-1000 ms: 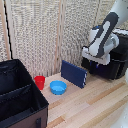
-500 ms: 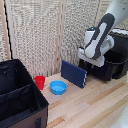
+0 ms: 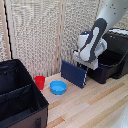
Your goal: Gently grip the air fryer handle with your gripper and kindly pull it open by sliding your gripper away from the base. Gradually bring your gripper in line with the blue bowl and gently capture it, without tightening your grip too much. Securely place the blue bowl inside the opened air fryer with a steady position. Liberate your robot's gripper, and withdraw your gripper from the proximity of the air fryer.
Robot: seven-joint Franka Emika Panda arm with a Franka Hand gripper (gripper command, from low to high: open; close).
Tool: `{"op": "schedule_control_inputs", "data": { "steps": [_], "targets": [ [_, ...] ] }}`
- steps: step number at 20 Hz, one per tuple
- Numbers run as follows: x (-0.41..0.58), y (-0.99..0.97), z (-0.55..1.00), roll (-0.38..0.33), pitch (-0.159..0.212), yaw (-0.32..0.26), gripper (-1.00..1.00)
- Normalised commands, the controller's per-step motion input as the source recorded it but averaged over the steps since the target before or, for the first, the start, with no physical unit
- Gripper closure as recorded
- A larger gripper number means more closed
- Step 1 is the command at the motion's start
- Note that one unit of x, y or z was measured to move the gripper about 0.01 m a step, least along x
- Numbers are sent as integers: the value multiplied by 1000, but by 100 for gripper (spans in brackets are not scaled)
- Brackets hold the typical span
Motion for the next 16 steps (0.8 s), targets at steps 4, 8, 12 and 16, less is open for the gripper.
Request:
{"op": "schedule_control_inputs", "data": {
  "steps": [4, 8, 12, 16],
  "targets": [
    [-122, 355, -177, 0, 12, 8, 100],
    [0, 235, 51, -56, -29, -9, -100],
    [11, 15, 589, -25, -93, -28, -100],
    [64, 35, 823, 20, -23, -14, -100]
  ]
}}
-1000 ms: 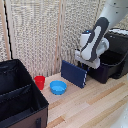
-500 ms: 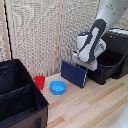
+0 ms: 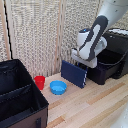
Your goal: Gently grip the air fryer handle with your gripper and kindly pull it open by sliding your gripper away from the base. Gradually bring your gripper in line with the blue bowl and gently capture it, without tightening your grip too much. Securely place the blue bowl inside the opened air fryer with a steady position. Liberate your robot's gripper, and withdraw your gripper from the proximity of the air fryer.
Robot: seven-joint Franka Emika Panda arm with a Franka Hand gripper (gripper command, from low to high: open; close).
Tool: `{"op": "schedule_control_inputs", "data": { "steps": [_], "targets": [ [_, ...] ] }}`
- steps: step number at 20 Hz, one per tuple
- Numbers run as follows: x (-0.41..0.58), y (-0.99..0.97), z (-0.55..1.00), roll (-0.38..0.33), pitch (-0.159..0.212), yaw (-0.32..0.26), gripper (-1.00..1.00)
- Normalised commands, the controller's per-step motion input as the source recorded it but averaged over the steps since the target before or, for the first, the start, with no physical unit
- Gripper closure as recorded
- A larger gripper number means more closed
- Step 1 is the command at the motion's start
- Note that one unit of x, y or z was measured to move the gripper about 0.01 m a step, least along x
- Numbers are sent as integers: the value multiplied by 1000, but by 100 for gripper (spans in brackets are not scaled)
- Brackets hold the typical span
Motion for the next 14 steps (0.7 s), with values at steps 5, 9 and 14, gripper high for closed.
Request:
{"op": "schedule_control_inputs", "data": {
  "steps": [5, 9, 14],
  "targets": [
    [92, 163, 783, 109, 6, -28, -100],
    [21, 295, 574, 189, 6, -53, -100],
    [42, 395, 439, 224, 83, -7, -100]
  ]
}}
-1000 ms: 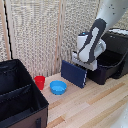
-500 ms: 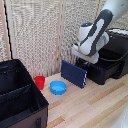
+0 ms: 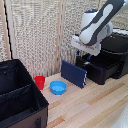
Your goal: Gently grip the air fryer handle with your gripper and kindly pull it open by sliding your gripper away from the base. Gradually bring your gripper in line with the blue bowl and gently capture it, without tightening your grip too much. Securely place the blue bowl inside the opened air fryer with a steady position. Liberate your robot's gripper, and withdraw your gripper from the proximity of the air fryer.
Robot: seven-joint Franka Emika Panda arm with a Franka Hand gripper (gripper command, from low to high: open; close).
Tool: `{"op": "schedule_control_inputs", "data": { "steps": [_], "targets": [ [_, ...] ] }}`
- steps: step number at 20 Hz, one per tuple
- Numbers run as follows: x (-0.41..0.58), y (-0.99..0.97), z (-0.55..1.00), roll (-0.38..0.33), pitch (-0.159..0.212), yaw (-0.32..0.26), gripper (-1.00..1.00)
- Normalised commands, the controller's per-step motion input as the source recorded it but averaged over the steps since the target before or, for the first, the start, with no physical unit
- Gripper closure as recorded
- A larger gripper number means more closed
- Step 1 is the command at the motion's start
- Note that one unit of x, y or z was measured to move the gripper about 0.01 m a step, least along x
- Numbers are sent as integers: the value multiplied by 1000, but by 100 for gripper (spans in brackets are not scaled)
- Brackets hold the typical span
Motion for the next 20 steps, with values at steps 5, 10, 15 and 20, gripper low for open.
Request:
{"op": "schedule_control_inputs", "data": {
  "steps": [5, 10, 15, 20],
  "targets": [
    [13, 433, 478, 192, 152, 2, -100],
    [1, 502, 567, 100, 184, 28, -100],
    [117, 581, 419, 36, 252, 91, -100],
    [205, 461, 102, 30, 232, 132, -100]
  ]
}}
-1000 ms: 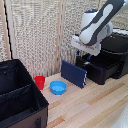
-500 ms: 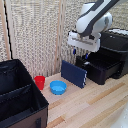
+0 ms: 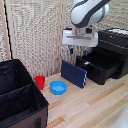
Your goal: Gently grip the air fryer handle with your gripper and kindly pull it open by sliding your gripper away from the base. Gradually bring your gripper in line with the blue bowl and gently capture it, without tightening your grip too much. Securely place the blue bowl inside the opened air fryer with a steady position. Liberate your robot's gripper, and withdraw your gripper from the proximity of the air fryer.
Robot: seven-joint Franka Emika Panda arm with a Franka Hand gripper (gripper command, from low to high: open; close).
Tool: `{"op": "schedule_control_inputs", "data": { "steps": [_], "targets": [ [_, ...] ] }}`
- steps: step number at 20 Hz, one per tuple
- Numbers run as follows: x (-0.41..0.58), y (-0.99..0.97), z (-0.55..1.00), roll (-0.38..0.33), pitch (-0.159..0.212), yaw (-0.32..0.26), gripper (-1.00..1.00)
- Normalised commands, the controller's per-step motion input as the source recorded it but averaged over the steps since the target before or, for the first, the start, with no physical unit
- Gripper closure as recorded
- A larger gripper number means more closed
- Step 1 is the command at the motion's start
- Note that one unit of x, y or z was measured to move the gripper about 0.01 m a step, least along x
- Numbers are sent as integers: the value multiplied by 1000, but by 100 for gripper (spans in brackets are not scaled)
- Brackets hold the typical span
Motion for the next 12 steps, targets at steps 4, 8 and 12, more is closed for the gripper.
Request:
{"op": "schedule_control_inputs", "data": {
  "steps": [4, 8, 12],
  "targets": [
    [306, 281, -53, 35, 162, 185, -100],
    [353, 207, -218, 18, 77, 187, -100],
    [341, 159, -361, 5, 7, 168, -100]
  ]
}}
